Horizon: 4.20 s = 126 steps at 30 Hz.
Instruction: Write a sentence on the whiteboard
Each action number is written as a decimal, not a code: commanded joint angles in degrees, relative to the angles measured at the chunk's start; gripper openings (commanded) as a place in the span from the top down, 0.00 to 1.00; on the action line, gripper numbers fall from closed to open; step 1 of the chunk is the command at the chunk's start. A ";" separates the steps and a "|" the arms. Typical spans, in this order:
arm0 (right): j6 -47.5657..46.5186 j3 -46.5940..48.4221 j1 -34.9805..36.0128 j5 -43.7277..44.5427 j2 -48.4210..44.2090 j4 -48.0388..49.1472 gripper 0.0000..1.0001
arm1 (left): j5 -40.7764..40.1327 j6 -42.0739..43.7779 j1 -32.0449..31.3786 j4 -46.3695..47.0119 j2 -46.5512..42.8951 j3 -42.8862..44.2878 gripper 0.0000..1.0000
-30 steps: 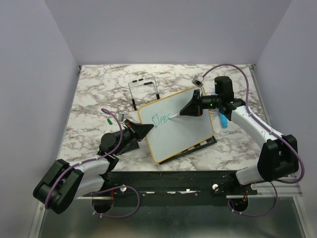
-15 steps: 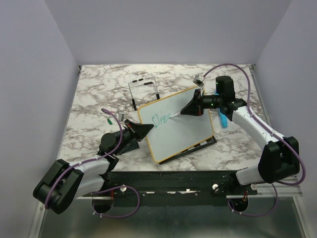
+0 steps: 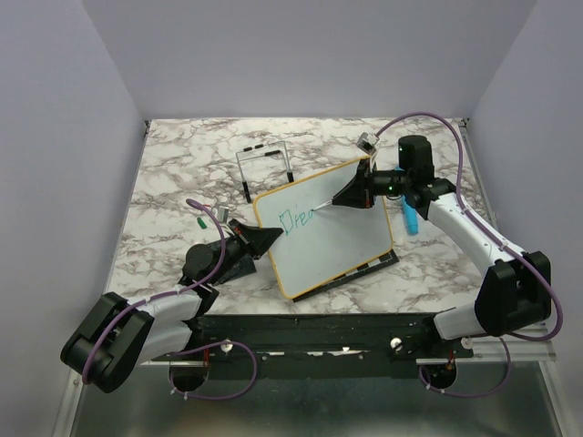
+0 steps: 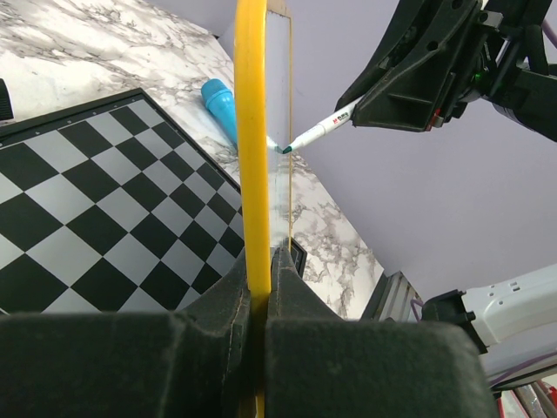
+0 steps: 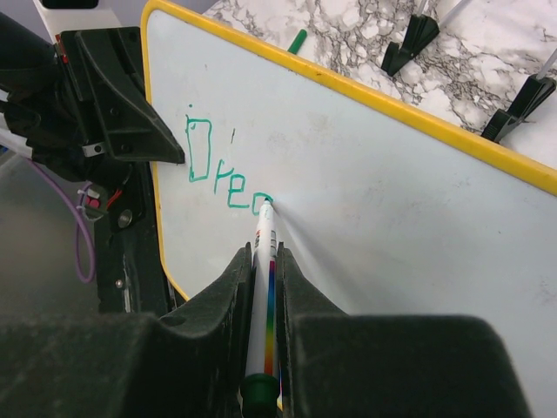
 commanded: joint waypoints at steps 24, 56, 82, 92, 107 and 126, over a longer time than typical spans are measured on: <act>-3.47 -1.37 -2.38 0.04 -4.61 -3.35 0.99 | 1.94 7.53 -0.24 -3.28 0.13 -0.40 1.00; -4.70 -4.01 -2.38 -0.67 -2.15 -4.05 1.00 | 2.21 7.26 -0.24 -2.49 0.66 -0.40 1.00; -1.80 1.27 -4.14 1.35 0.05 -2.20 1.00 | 2.56 7.52 -0.24 -3.02 0.66 -0.04 1.00; -5.40 -2.07 -4.23 -1.19 -1.00 -5.98 0.99 | 2.56 7.44 -0.24 -2.84 0.83 -0.13 1.00; -4.26 2.05 -4.14 -0.76 -0.04 -5.46 0.99 | 2.56 7.09 -0.24 -1.87 1.45 -0.13 1.00; -2.94 1.00 -6.43 0.74 -0.13 -3.96 0.99 | 2.64 7.35 -0.24 -2.67 0.74 -0.13 1.00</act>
